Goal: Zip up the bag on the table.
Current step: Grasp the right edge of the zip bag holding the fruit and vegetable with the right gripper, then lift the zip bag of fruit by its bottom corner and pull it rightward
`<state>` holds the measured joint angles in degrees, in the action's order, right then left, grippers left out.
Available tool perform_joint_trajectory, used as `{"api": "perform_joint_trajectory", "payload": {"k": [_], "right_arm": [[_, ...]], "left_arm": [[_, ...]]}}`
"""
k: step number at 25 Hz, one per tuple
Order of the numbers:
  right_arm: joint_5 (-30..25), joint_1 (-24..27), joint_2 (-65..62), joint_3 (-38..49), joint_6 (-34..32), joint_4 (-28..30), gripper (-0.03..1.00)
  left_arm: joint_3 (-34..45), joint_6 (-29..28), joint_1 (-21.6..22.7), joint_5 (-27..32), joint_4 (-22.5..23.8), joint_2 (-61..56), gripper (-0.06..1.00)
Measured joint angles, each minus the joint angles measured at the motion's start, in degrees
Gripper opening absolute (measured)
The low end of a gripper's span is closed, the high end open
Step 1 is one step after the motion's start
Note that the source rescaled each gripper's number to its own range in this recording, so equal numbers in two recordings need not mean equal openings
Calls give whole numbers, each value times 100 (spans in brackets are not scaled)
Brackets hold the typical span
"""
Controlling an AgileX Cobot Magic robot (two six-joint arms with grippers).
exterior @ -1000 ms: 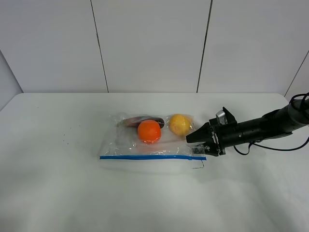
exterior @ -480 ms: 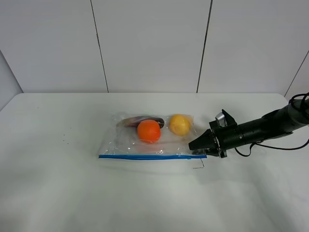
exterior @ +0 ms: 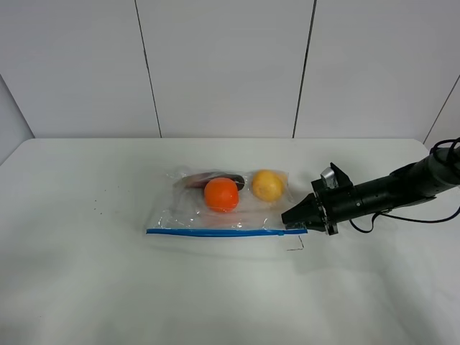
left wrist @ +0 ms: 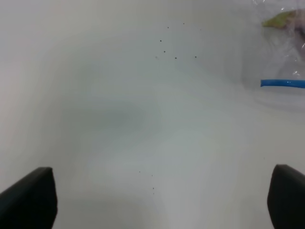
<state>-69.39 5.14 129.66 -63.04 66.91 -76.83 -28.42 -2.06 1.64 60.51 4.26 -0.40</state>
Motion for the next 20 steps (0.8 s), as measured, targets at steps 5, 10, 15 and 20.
{"api": "perform_joint_trajectory", "payload": {"k": [5, 10, 15, 20], "right_arm": [[0, 0, 0, 0, -4, -5, 0], [0, 0, -7, 0, -119, -11, 0], [0, 0, -136, 0, -264, -5, 0], [0, 0, -531, 5, -291, 6, 0]], "left_arm": [[0, 0, 0, 0, 0, 0, 98], [0, 0, 0, 0, 0, 0, 98], [0, 0, 0, 0, 0, 0, 98], [0, 0, 0, 0, 0, 0, 98]]}}
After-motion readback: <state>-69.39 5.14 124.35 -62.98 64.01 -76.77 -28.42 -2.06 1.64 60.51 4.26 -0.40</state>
